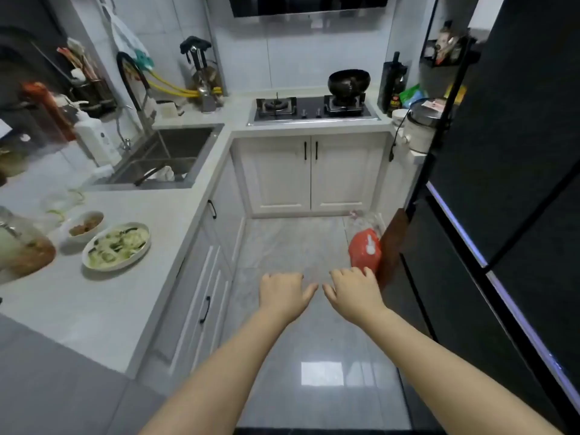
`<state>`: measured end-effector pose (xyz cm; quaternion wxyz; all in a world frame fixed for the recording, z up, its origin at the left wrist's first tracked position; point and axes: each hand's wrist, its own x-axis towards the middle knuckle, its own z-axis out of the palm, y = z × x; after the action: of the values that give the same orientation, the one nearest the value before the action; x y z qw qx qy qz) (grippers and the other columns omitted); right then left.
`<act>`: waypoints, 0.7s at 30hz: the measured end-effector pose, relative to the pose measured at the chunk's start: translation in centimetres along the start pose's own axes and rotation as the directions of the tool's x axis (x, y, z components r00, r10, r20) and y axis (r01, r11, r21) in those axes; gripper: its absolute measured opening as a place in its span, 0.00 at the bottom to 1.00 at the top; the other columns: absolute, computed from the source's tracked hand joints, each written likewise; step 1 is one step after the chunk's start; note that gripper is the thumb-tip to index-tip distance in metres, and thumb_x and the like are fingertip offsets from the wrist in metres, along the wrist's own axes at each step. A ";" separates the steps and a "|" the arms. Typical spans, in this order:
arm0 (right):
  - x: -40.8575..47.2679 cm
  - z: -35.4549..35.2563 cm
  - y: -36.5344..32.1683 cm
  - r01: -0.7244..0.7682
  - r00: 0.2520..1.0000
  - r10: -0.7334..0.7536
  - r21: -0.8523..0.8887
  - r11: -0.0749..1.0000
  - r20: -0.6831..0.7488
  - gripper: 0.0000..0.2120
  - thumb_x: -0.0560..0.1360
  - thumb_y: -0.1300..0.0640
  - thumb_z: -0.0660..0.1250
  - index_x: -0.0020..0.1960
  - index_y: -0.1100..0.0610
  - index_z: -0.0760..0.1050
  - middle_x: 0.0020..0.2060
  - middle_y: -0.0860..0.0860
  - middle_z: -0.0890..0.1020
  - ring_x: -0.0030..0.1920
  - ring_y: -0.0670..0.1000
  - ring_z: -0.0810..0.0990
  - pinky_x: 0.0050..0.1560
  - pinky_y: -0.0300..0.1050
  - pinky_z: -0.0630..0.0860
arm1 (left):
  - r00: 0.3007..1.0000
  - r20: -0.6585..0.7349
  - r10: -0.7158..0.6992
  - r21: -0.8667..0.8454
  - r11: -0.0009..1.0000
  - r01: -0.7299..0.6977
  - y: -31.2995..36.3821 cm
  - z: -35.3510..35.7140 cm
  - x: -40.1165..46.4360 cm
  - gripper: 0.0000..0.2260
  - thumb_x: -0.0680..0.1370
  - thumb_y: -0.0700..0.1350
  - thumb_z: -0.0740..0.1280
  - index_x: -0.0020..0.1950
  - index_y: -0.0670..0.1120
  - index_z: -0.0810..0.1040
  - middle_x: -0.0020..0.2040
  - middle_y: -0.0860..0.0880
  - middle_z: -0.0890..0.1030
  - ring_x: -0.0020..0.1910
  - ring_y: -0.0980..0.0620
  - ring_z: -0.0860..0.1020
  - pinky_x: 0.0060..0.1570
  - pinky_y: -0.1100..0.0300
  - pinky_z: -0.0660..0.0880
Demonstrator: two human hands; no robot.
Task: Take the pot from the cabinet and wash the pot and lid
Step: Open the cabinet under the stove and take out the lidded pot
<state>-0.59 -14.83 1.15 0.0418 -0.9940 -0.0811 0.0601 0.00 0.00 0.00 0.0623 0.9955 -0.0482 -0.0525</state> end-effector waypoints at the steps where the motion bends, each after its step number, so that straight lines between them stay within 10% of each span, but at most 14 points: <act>1: 0.1 0.4 -0.5 -0.019 1.000 0.019 0.002 1.000 0.025 0.20 0.79 0.46 0.52 0.64 0.55 0.71 0.61 0.53 0.78 0.62 0.56 0.74 0.63 0.54 0.64 | 0.999 0.034 -0.006 0.002 1.000 0.006 -0.5 0.4 0.0 0.25 0.78 0.62 0.54 0.63 0.47 0.76 0.59 0.45 0.81 0.59 0.44 0.77 0.60 0.51 0.66; 21: 1.2 10.1 -2.8 -0.234 0.924 0.178 0.131 0.964 0.337 0.24 0.78 0.44 0.55 0.68 0.56 0.65 0.65 0.54 0.75 0.63 0.56 0.74 0.63 0.53 0.68 | 0.925 0.380 0.000 -0.033 0.999 0.014 -6.7 9.4 1.1 0.27 0.78 0.62 0.53 0.69 0.47 0.67 0.63 0.46 0.77 0.60 0.45 0.76 0.53 0.52 0.72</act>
<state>-1.08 -11.18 -8.72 0.1053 -0.9666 0.0237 0.2325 0.70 5.37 -10.26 0.0691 0.9654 -0.0548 -0.2454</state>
